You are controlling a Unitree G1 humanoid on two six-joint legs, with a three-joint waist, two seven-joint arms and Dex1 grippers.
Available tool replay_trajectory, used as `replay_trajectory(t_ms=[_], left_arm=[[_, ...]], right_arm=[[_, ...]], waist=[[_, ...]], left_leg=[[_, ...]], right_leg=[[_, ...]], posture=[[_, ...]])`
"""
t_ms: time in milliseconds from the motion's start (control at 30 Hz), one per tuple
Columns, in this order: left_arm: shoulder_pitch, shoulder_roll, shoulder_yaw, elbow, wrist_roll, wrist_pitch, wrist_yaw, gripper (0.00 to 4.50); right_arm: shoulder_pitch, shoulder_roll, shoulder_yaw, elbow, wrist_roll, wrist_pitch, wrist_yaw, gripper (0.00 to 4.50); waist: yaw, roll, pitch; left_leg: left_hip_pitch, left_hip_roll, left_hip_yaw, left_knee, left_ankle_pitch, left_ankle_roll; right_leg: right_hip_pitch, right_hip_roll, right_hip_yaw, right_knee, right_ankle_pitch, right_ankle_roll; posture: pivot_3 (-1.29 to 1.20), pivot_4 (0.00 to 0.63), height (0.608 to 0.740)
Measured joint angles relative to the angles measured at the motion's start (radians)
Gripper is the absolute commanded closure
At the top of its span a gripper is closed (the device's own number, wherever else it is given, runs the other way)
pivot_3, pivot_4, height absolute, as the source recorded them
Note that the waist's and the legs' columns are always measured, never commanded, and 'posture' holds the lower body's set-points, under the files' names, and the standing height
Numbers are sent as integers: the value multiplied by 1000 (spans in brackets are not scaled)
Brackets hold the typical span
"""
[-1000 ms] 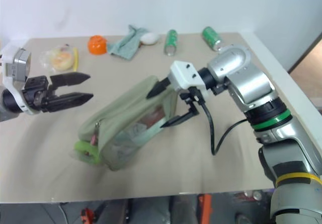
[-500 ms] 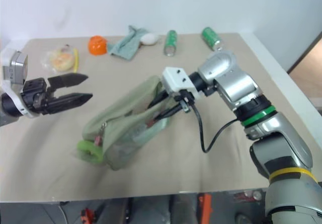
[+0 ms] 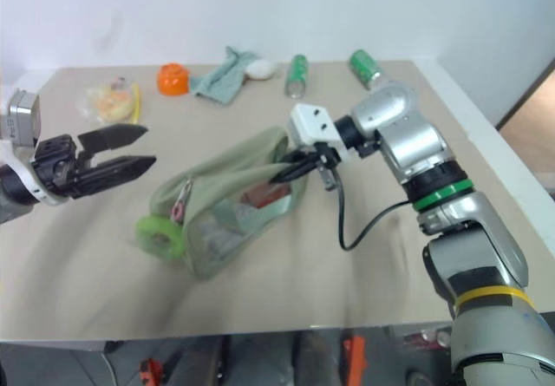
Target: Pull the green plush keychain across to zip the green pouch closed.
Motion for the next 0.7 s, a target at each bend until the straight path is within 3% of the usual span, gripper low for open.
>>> replay_trajectory(t_ms=[333, 700], left_arm=[[14, -46, 10, 56, -32, -3, 39, 0], [9, 15, 68, 101, -49, 1, 36, 0]], right_arm=[[0, 4, -177, 66, -54, 83, -53, 4469], [0, 42, -197, 43, -181, 127, -176, 4469]], waist=[[-3, 0, 0], [-5, 0, 0]], left_leg=[[-2, 2, 2, -1, 1, 1], [-2, 5, 3, -2, 1, 1]], right_leg=[[-4, 4, 4, 0, 2, 1], [-4, 6, 4, 0, 2, -3]], posture=[[0, 150, 740], [0, 150, 740]])
